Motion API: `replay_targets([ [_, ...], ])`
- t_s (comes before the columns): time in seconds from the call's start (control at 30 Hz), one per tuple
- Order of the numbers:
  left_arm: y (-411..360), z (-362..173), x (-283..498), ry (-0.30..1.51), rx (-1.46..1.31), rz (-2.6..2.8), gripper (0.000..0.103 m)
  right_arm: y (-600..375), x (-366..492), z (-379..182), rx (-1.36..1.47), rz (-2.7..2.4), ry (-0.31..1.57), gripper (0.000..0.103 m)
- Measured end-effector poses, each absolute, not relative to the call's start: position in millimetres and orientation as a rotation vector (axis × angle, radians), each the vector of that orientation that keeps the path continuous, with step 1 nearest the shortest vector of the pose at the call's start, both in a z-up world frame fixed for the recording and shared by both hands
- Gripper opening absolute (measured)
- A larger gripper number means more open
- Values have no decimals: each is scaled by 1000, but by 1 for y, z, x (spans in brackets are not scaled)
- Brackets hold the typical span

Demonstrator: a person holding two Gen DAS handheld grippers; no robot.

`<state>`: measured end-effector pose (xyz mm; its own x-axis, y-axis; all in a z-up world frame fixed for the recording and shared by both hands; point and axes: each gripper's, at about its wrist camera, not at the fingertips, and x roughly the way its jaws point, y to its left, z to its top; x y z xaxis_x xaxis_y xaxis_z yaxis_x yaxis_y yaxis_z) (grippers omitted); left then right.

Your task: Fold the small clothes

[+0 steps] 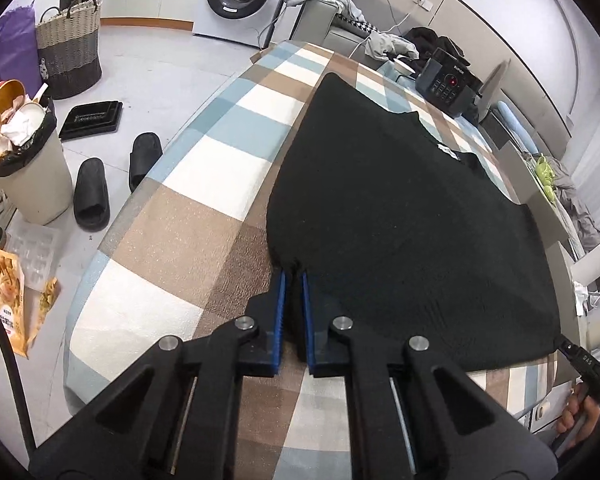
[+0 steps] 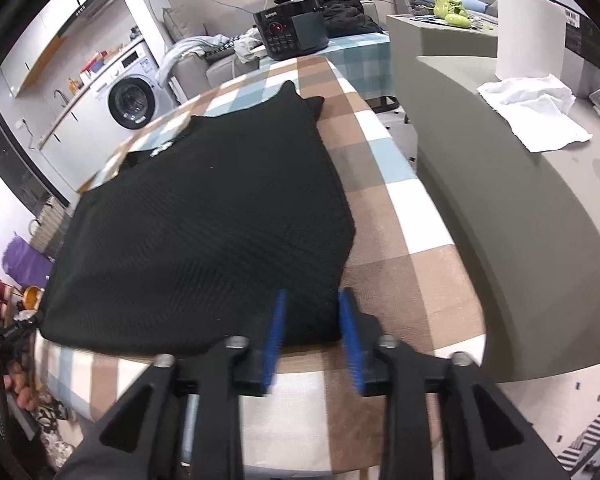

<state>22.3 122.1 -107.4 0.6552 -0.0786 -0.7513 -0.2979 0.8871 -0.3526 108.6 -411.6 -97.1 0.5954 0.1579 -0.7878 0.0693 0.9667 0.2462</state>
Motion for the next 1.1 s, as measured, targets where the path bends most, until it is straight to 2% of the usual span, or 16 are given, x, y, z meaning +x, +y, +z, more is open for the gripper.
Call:
replay_targets([
  [0.1, 121, -108, 21, 858, -471, 132, 6, -407, 112, -102, 243, 53, 937, 38],
  [0.13, 120, -108, 21, 861, -469, 135, 6, -404, 114, -104, 224, 43, 944, 33],
  [0.2, 117, -108, 21, 865, -448, 145, 6, -399, 115, -105, 179, 39, 936, 16],
  [0.27, 114, -106, 21, 864, -426, 154, 6, -396, 114, -102, 161, 55, 926, 9],
  [0.4, 111, -104, 21, 861, -404, 166, 6, -398, 108, -85, 159, 63, 873, 8],
  [0.57, 110, -106, 22, 867, -393, 168, 6, -401, 116, -101, 135, 13, 942, 7],
  [0.73, 113, -106, 20, 867, -391, 166, 6, -401, 112, -92, 144, 19, 906, 7],
  [1.03, 120, -105, 13, 861, -427, 148, 7, -399, 111, -98, 118, -13, 954, 9],
  [1.07, 121, -104, 12, 870, -429, 154, 12, -399, 111, -98, 113, -17, 957, 11],
  [1.1, 122, -103, 10, 880, -430, 170, 25, -399, 110, -96, 115, -19, 957, 14],
])
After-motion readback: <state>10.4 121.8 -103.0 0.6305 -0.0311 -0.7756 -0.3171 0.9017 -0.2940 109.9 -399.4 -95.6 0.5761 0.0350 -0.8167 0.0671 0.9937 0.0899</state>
